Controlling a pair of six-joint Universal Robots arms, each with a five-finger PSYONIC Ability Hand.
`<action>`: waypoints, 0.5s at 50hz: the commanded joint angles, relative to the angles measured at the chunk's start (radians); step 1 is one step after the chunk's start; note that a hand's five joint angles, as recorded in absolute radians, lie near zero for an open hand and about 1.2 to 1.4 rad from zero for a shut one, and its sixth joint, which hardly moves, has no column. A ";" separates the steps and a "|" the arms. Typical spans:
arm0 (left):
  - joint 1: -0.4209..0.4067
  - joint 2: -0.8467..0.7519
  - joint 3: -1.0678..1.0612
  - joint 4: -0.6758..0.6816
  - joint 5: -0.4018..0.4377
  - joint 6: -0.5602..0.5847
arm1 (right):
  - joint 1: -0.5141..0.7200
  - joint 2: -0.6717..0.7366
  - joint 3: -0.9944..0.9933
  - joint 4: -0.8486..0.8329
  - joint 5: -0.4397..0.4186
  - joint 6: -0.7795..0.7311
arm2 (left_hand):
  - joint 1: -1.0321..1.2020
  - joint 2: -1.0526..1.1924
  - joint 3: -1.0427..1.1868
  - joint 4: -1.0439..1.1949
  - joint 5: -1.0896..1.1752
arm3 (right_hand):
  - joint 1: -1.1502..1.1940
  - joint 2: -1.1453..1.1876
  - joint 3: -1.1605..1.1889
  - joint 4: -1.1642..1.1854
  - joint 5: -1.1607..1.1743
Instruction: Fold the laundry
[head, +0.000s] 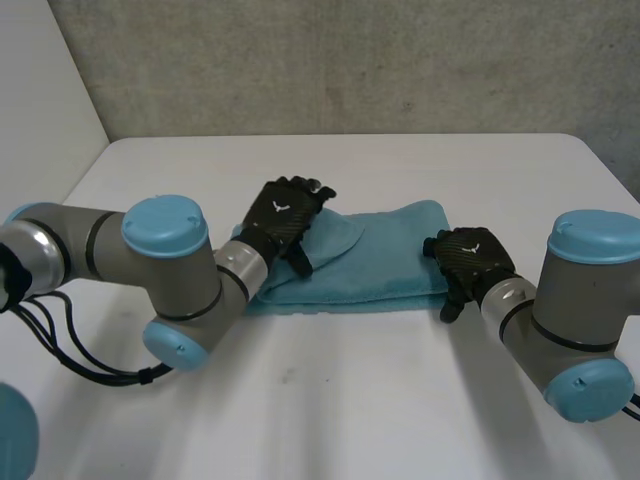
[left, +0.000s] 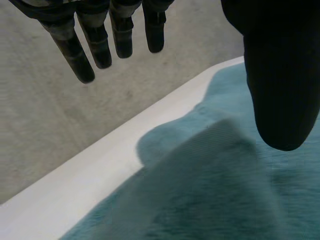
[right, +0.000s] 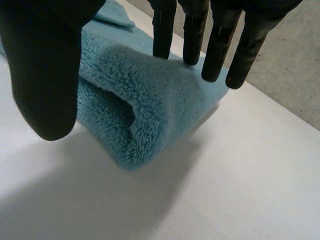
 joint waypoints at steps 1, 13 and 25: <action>0.075 -0.052 0.079 0.001 -0.185 0.018 | 0.003 0.001 -0.004 -0.022 -0.001 -0.001 | 0.098 0.094 0.099 0.094 0.094 | 0.229 0.182 0.176 0.176 0.188; 0.108 0.051 -0.098 -0.013 -0.231 0.082 | 0.000 0.031 -0.014 -0.022 0.008 -0.041 | 0.081 0.076 0.082 0.077 0.076 | 0.520 0.472 0.466 0.467 0.478; 0.076 0.256 -0.276 -0.018 -0.235 0.070 | -0.030 0.033 -0.017 -0.012 0.026 -0.107 | 0.022 0.018 0.023 0.018 0.017 | 1.053 1.006 1.000 1.000 1.012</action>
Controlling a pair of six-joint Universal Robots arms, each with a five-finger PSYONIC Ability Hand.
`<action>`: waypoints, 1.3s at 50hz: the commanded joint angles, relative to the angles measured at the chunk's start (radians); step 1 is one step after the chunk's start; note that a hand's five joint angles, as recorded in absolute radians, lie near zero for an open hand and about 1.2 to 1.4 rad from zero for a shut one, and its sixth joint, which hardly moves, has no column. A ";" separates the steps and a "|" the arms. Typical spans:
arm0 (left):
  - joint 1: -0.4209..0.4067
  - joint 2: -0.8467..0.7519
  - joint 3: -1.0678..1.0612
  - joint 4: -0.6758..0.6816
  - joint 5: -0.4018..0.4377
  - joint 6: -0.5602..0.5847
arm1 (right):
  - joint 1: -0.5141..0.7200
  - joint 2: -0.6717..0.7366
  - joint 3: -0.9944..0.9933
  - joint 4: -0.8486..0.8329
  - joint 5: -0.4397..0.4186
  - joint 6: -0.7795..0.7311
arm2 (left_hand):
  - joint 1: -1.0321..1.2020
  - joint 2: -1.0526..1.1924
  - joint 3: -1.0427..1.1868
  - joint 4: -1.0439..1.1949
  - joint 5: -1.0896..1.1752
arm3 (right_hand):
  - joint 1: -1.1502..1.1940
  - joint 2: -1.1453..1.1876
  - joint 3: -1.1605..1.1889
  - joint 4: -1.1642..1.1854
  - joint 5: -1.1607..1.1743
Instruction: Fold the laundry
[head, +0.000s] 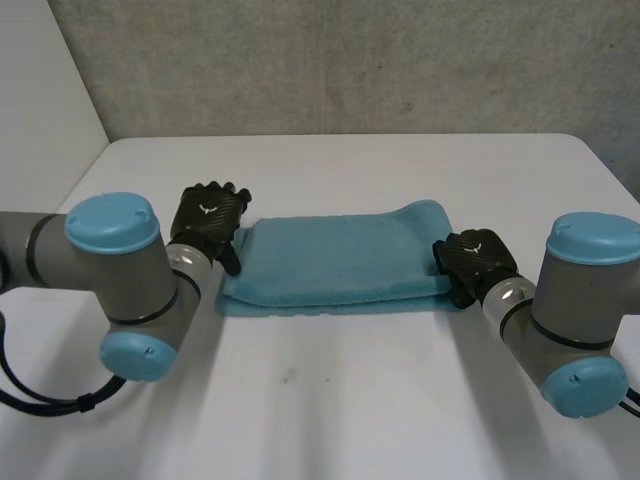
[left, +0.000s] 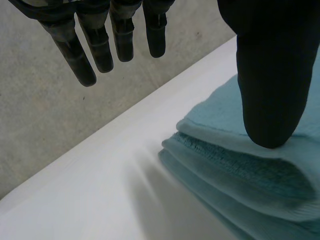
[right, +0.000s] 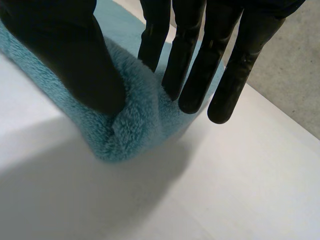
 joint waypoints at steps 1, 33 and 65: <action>-0.008 0.136 -0.094 -0.002 -0.001 -0.005 | -0.015 0.000 -0.003 0.006 0.015 -0.042 | -0.009 -0.009 -0.009 -0.009 -0.014 | 0.558 0.324 0.319 0.322 0.363; 0.150 0.344 -0.214 -0.015 0.005 -0.163 | 0.510 0.309 -0.581 0.069 -0.093 -0.388 | -0.068 -0.068 -0.068 -0.068 -0.073 | -0.332 -0.566 -0.571 -0.568 -0.527; -0.036 -0.077 0.130 -0.305 0.042 -0.317 | 0.197 0.371 -0.766 0.485 -0.099 0.284 | -0.059 -0.059 -0.059 -0.059 -0.064 | -0.664 -0.898 -0.903 -0.900 -0.859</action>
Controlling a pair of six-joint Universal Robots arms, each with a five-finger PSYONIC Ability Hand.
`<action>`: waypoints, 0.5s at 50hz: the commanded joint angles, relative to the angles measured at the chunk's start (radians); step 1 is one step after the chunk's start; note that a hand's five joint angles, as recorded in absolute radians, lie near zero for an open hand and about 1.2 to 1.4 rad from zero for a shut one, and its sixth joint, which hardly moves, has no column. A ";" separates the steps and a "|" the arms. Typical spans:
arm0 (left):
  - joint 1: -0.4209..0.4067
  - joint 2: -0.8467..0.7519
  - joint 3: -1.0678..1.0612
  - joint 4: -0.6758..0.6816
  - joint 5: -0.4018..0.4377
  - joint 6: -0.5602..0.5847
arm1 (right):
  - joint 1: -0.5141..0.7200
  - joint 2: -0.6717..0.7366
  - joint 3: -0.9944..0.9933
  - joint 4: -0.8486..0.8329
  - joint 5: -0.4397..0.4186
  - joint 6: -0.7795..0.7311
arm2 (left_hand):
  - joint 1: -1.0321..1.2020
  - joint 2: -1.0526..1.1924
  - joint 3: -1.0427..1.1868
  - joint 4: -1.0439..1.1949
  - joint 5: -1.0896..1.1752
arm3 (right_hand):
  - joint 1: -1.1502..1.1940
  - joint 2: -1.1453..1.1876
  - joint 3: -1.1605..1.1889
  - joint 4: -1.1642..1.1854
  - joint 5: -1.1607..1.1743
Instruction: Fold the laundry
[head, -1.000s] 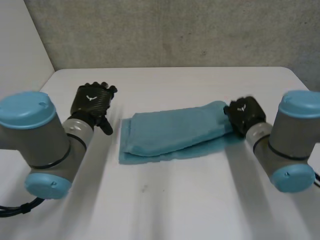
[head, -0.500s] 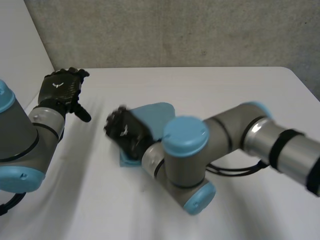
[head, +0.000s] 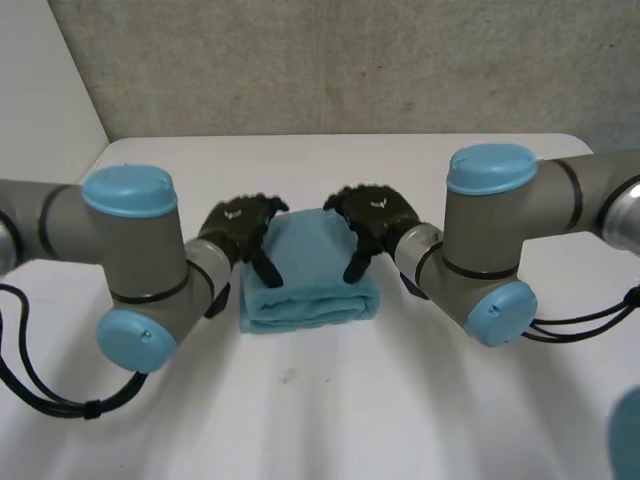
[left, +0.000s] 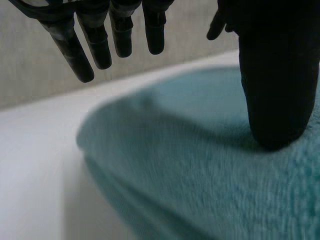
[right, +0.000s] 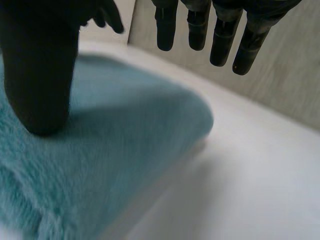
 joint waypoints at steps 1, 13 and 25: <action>0.012 -0.033 -0.034 -0.019 -0.050 0.013 | -0.017 0.117 -0.155 0.161 0.004 0.006 | -0.029 -0.017 -0.023 -0.015 -0.007 | -0.037 -0.049 -0.042 -0.062 -0.066; 0.005 0.229 -0.011 -0.023 -0.032 0.140 | -0.075 -0.157 -0.221 0.184 0.016 0.119 | -0.047 -0.034 -0.040 -0.032 -0.025 | -0.037 -0.049 -0.042 -0.062 -0.066; 0.129 0.518 0.110 -0.239 -0.009 0.030 | -0.236 -0.562 0.084 0.118 0.268 0.101 | -0.070 -0.058 -0.064 -0.056 -0.048 | -0.037 -0.049 -0.042 -0.062 -0.066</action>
